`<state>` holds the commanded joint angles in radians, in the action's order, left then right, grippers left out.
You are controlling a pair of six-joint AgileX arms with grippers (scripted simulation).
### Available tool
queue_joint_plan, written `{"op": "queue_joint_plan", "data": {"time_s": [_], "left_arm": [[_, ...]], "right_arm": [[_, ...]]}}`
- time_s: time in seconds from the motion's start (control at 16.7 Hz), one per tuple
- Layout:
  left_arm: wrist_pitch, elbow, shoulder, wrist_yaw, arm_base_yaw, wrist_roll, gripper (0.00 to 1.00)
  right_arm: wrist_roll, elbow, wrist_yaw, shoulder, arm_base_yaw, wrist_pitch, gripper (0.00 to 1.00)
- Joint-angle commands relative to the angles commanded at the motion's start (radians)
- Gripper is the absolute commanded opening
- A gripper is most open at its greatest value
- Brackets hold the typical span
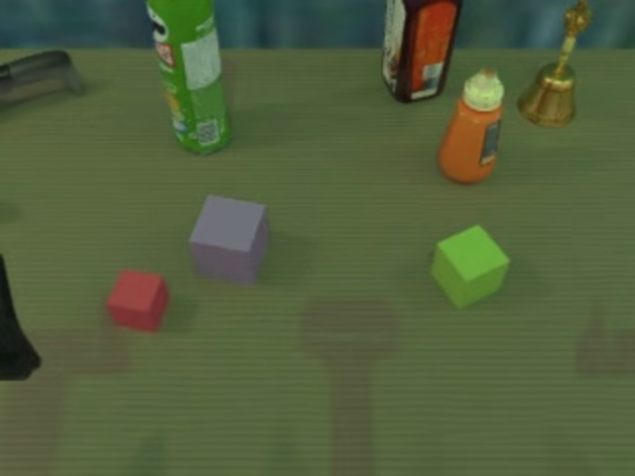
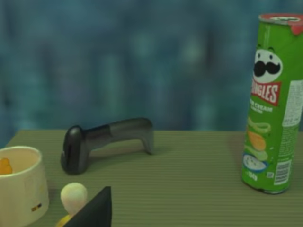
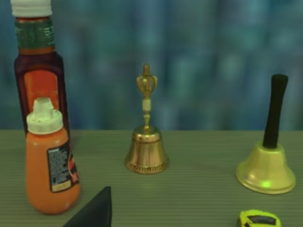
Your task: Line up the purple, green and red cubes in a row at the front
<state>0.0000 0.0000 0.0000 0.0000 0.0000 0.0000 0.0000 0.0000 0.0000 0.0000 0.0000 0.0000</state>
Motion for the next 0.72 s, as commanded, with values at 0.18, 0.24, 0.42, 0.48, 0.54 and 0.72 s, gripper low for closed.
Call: {"op": "queue_joint_plan", "data": {"time_s": [0.18,0.24,0.42,0.48,0.54,0.72], "left_arm": [[-0.007,0.010,0.010,0.001,-0.002,0.000,1.00],[-0.020,0.029,0.031,0.002,-0.007,-0.001,1.00],[-0.098,0.141,0.156,0.003,-0.028,-0.005,1.00],[-0.134,0.192,0.219,0.003,-0.037,-0.007,1.00],[-0.175,0.249,0.293,0.003,-0.047,-0.009,1.00],[-0.316,0.438,0.574,0.001,-0.080,-0.014,1.00]], "right_arm": [[0.000,0.000,0.000,0.000,0.000,0.000,1.00],[0.000,0.000,0.000,0.000,0.000,0.000,1.00],[0.000,0.000,0.000,0.000,0.000,0.000,1.00],[0.000,0.000,0.000,0.000,0.000,0.000,1.00],[0.000,0.000,0.000,0.000,0.000,0.000,1.00],[0.000,0.000,0.000,0.000,0.000,0.000,1.00]]}}
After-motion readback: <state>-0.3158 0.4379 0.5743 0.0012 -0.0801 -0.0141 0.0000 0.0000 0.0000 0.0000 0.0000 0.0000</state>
